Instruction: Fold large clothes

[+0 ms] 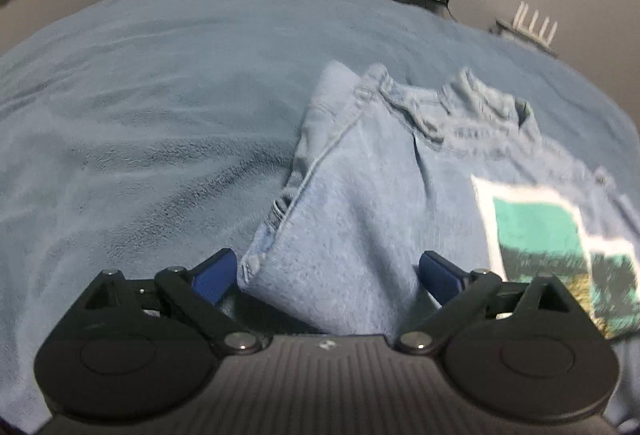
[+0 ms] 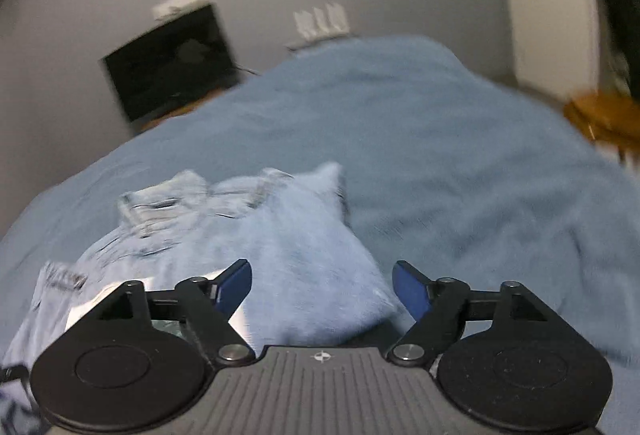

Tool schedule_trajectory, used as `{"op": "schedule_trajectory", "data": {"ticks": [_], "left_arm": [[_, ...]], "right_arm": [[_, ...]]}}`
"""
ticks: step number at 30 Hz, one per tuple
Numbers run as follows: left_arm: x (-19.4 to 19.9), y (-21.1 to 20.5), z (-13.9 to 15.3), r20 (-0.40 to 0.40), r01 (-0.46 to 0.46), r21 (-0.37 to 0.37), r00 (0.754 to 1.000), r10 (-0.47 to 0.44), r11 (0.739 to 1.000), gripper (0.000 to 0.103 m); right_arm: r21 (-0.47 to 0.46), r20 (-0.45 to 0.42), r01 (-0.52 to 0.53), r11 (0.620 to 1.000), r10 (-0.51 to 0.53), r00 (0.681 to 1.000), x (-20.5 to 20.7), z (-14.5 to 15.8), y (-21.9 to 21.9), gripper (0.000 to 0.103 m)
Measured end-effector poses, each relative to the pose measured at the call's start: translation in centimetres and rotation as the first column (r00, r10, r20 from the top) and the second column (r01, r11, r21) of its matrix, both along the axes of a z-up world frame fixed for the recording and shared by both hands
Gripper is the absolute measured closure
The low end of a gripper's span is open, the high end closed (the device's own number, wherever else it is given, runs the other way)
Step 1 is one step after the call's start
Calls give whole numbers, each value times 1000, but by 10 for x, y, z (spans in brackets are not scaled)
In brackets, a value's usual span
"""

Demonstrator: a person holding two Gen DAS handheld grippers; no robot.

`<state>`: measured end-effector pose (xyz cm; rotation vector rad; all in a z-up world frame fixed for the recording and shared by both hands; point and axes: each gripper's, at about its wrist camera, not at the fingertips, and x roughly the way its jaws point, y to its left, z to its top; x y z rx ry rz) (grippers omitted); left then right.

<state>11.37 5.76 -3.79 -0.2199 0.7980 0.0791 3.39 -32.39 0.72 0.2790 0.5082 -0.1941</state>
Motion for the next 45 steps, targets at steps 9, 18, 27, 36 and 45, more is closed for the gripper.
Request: {"op": "schedule_trajectory", "data": {"ticks": [9, 18, 27, 36, 45], "left_arm": [[6, 8, -11, -24, 2, -47, 1000, -3, 999, 1], [12, 23, -16, -36, -28, -180, 999, 22, 983, 1], [11, 56, -24, -55, -96, -475, 995, 79, 875, 54], [-3, 34, 10, 118, 28, -407, 993, 22, 913, 88], [-1, 33, 13, 140, 76, -389, 990, -23, 918, 89]], "right_arm": [[-58, 63, -222, 973, 226, 972, 23, -4, 59, 15], [-59, 14, -405, 912, 406, 914, 49, -33, 114, 78], [26, -130, -374, 927, 374, 918, 76, -72, 110, 87], [-23, -24, -350, 936, 350, 937, 63, -55, 119, 82], [99, 48, -363, 927, 360, 932, 118, -58, 128, 79]]}}
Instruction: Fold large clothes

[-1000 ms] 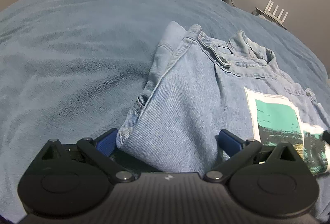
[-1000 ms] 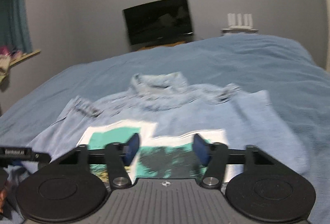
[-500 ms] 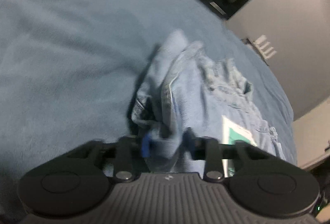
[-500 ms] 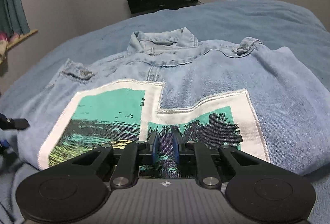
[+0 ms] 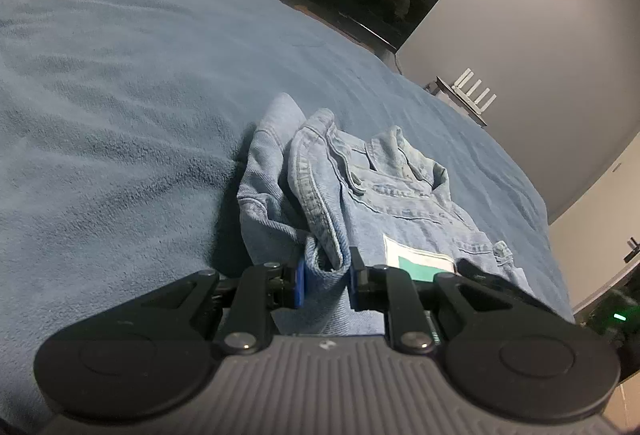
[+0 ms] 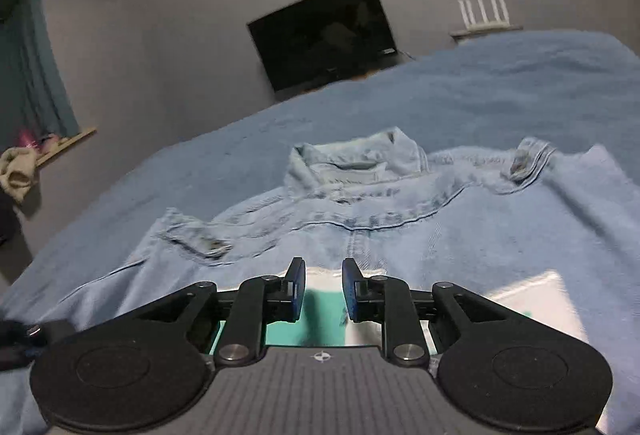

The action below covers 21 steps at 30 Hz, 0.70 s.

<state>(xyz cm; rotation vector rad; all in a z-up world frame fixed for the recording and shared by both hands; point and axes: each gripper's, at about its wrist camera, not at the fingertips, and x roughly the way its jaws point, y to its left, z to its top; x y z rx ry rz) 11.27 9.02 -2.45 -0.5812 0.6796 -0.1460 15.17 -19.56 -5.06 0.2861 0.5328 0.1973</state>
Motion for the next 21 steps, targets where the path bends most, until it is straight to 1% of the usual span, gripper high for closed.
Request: {"op": "schedule_trajectory", "data": {"ticks": [2, 4, 6, 7, 8, 9, 10, 11, 13, 15, 16, 18, 20, 21], "left_arm": [[1, 5, -3, -5, 9, -14, 1000, -9, 1000, 89], [5, 5, -6, -11, 29, -6, 1000, -29, 1000, 88], [10, 4, -9, -34, 26, 13, 999, -25, 1000, 88], [11, 4, -11, -50, 17, 18, 999, -16, 1000, 86], [13, 4, -13, -75, 11, 27, 997, -9, 1000, 73], [15, 4, -14, -98, 7, 38, 995, -3, 999, 53], [17, 3, -17, -121, 11, 43, 993, -5, 999, 45], [18, 3, -20, -132, 21, 37, 991, -15, 999, 38], [22, 3, -27, -145, 31, 38, 989, -25, 999, 38], [30, 5, -35, -162, 26, 51, 987, -17, 998, 38], [34, 8, -40, -167, 19, 33, 986, -13, 999, 38], [41, 16, -49, -159, -2, -29, 987, -3, 1000, 38], [45, 23, -57, -154, -30, -87, 988, 16, 996, 37], [46, 27, -62, -153, -45, -132, 988, 24, 990, 37]], "right_arm": [[-38, -31, 3, 999, -4, 1000, 15, -14, 4, 81], [-81, -48, 2, 997, -6, 999, 28, -29, 6, 81], [-74, -57, 6, 997, -10, 998, 35, -36, 6, 81], [-83, -62, 5, 997, -11, 998, 37, -35, 8, 81], [-93, -70, 3, 996, -9, 997, 38, -31, 10, 81], [-88, -72, 0, 996, -7, 997, 37, -25, 10, 79], [-56, -59, 5, 998, -8, 998, 37, -18, 7, 78], [-16, -32, 14, 1000, -15, 999, 37, -11, 3, 78], [21, 15, 32, 999, -32, 999, 45, -2, -1, 78], [28, 7, 40, 999, -41, 999, 63, 1, -2, 78], [30, -6, 45, 999, -45, 999, 72, 0, -2, 78], [6, -38, 61, 998, -61, 997, 90, -7, -1, 78], [7, -61, 75, 997, -75, 995, 101, -15, -3, 83], [0, -75, 82, 997, -82, 994, 104, -19, -4, 85]]}}
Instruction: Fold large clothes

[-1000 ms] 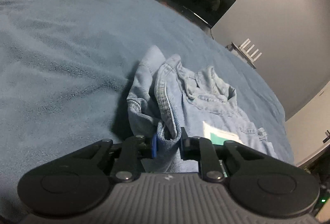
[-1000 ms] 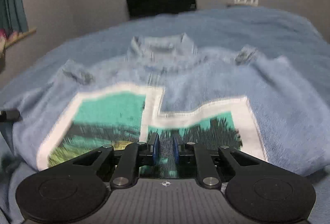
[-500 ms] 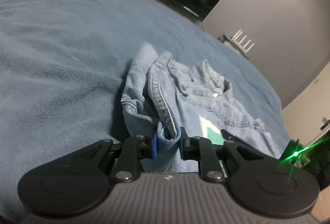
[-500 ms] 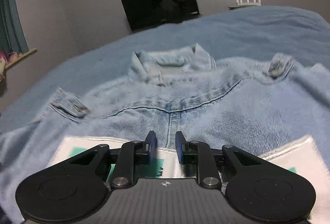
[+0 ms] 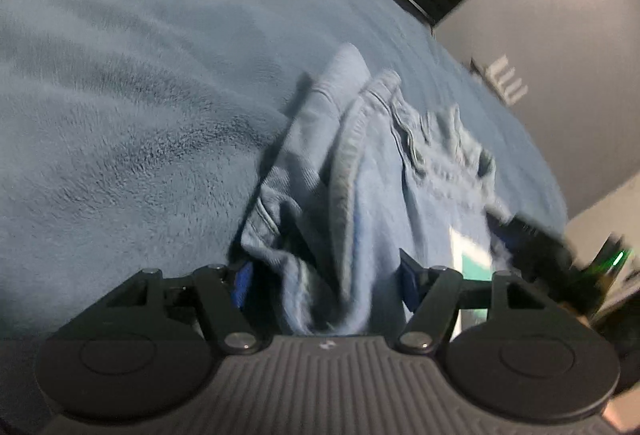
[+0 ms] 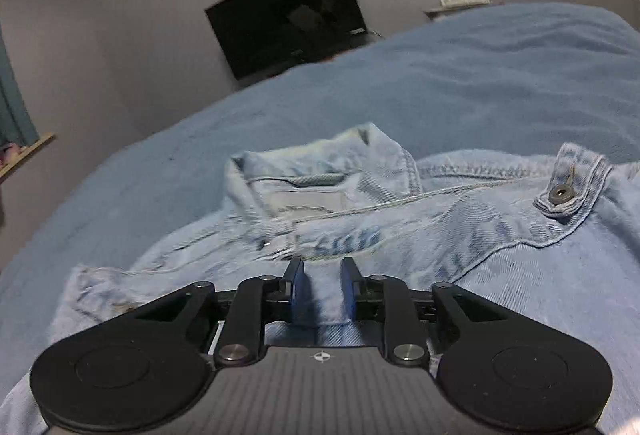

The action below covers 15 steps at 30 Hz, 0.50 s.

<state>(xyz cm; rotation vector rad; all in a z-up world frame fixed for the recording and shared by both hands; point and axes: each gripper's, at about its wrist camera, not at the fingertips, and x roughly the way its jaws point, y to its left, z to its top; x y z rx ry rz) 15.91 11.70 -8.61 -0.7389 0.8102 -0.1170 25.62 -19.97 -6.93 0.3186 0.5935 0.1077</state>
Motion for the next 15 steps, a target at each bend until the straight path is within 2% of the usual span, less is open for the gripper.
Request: {"op": "schedule_trajectory", "data": {"ticks": [1, 2, 3, 4, 5, 6, 7, 9, 10, 12, 15], "left_arm": [[1, 4, -6, -11, -7, -61, 1000, 6, 998, 37], [2, 8, -11, -22, -12, -128, 1000, 9, 992, 39], [2, 12, -15, -31, -22, -190, 999, 17, 981, 57], [1, 15, -16, -30, -32, -249, 999, 26, 968, 69], [-1, 16, -13, -18, -35, -265, 999, 31, 964, 75], [-4, 12, -3, 21, -15, -215, 1000, 20, 976, 81], [-6, 2, 10, 74, 24, -131, 997, -14, 991, 82], [-15, -23, 37, 202, 94, 38, 974, -100, 995, 84], [-20, -34, 48, 256, 117, 73, 958, -132, 990, 84], [-26, -53, 65, 324, 147, 94, 931, -170, 985, 84], [-32, -87, 90, 409, 217, 196, 869, -280, 956, 84]], "right_arm": [[-12, -11, 4, 1000, -4, 1000, 2, -5, 0, 91], [-18, -14, -1, 1000, 0, 1000, 3, -9, 0, 91], [-11, -11, -5, 1000, 5, 1000, 4, -12, -2, 91], [2, -10, -7, 1000, 7, 1000, 4, -13, -4, 91], [20, -13, -6, 1000, 7, 1000, 5, -15, -7, 92], [32, -15, -7, 999, 7, 1000, 6, -17, -9, 92], [37, -15, -8, 999, 9, 1000, 6, -18, -9, 92], [31, -11, -11, 999, 12, 1000, 5, -20, -9, 92], [23, -7, -11, 1000, 12, 1000, 4, -21, -8, 92], [5, -4, -12, 1000, 12, 1000, 4, -21, -5, 92], [2, -18, -19, 1000, 19, 1000, 4, -19, -6, 92]]}}
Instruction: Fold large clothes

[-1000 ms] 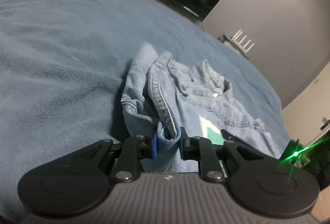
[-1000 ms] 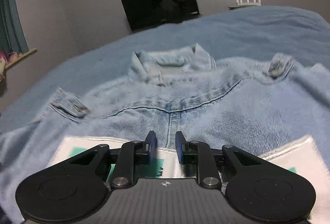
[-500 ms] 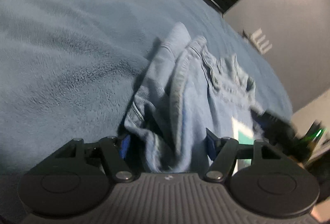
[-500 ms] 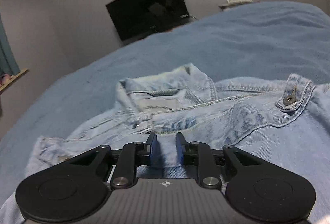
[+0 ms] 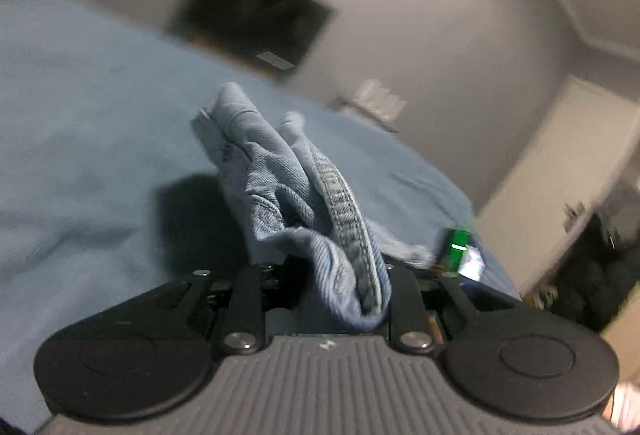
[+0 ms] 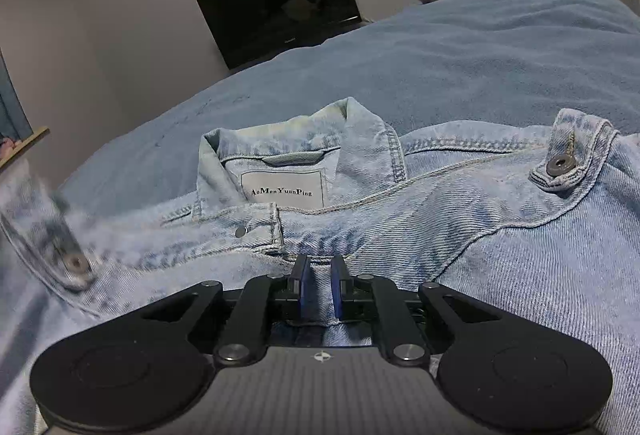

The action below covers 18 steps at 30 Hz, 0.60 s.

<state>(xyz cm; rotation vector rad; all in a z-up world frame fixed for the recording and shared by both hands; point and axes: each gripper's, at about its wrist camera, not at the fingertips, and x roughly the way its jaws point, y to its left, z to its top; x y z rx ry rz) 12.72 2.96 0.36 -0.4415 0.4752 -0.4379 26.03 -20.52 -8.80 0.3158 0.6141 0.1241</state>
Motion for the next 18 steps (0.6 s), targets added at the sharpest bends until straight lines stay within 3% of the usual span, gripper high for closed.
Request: {"op": "schedule_trajectory", "data": {"ticks": [2, 5, 10, 12, 13, 14, 16, 17, 18], "left_arm": [[-4, -20, 11, 48, 42, 43, 998, -44, 998, 84], [-1, -42, 22, 51, 99, 15, 994, -99, 995, 84], [9, -88, 33, 59, 140, 45, 988, -143, 989, 84], [12, -108, 34, 63, 159, 73, 985, -163, 985, 84], [12, -117, 34, 67, 170, 87, 982, -176, 982, 84], [11, -127, 34, 70, 183, 104, 979, -190, 978, 84], [9, -145, 34, 82, 200, 153, 973, -214, 968, 84], [7, -153, 33, 90, 203, 173, 971, -221, 964, 84], [6, -158, 32, 93, 205, 182, 970, -225, 962, 84]], "right_arm": [[32, -6, -6, 999, 6, 1000, -9, 8, -9, 92], [54, 32, 32, 998, -34, 999, -44, 35, -35, 82], [4, -37, -41, 999, 41, 998, -104, 62, -78, 80], [136, -64, -9, 991, 18, 998, -122, 65, -107, 79], [245, -64, 14, 969, 2, 998, -127, 67, -123, 69], [365, -57, 28, 930, -8, 998, -129, 67, -139, 44], [548, -32, 30, 836, -15, 999, -126, 67, -159, 12], [612, -23, 6, 791, 11, 1000, -120, 66, -163, 4], [666, -24, -18, 746, 46, 999, -110, 64, -164, 3]]}}
